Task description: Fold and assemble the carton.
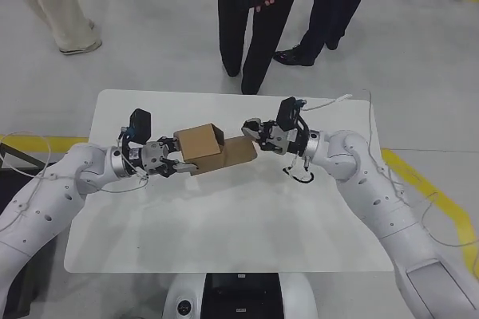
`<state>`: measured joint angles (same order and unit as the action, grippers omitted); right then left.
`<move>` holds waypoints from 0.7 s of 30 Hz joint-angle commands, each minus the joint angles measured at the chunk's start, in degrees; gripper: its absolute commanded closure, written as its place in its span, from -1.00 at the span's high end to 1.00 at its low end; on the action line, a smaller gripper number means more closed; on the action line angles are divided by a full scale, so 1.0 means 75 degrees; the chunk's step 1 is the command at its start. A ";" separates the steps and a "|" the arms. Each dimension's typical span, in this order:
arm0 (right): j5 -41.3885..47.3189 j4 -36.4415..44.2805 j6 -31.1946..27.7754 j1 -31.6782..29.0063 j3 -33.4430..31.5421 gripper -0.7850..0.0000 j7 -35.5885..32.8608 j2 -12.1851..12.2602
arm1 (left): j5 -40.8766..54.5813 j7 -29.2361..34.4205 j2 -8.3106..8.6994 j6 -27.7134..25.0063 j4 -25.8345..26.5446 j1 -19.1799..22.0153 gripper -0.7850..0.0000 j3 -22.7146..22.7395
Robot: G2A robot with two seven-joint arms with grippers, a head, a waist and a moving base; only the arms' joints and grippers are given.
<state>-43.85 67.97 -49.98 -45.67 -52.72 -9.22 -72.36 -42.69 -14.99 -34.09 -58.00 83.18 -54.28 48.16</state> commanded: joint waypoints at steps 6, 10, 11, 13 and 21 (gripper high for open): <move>0.2410 -0.0083 0.0385 -0.0304 -0.0456 -1.00 -0.1480 0.0143 | -0.0143 -0.0127 0.0047 0.0000 0.0057 -0.0084 0.13 0.0040; 0.3447 -0.0173 0.0876 -0.0380 -0.0582 -1.00 -0.2602 0.0224 | -0.0232 -0.0218 0.0074 0.0000 0.0099 -0.0124 0.13 0.0059; 0.3593 -0.0183 0.1021 -0.0356 -0.0603 -1.00 -0.2913 0.0245 | -0.0260 -0.0244 0.0080 0.0000 0.0115 -0.0133 0.14 0.0063; 0.4062 -0.0216 0.1211 -0.0351 -0.0577 -1.00 -0.3549 0.0266 | -0.0303 -0.0285 0.0094 0.0000 0.0142 -0.0154 0.14 0.0062; 0.5221 -0.0687 0.1870 -0.0034 -0.0306 0.18 -0.5548 0.0265 | -0.0449 -0.0412 0.0124 0.0000 0.0243 -0.0190 0.15 0.0016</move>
<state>-5.50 63.25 -36.26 -46.32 -55.41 -48.76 -70.32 -45.98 -17.99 -33.18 -58.00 84.95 -55.71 48.34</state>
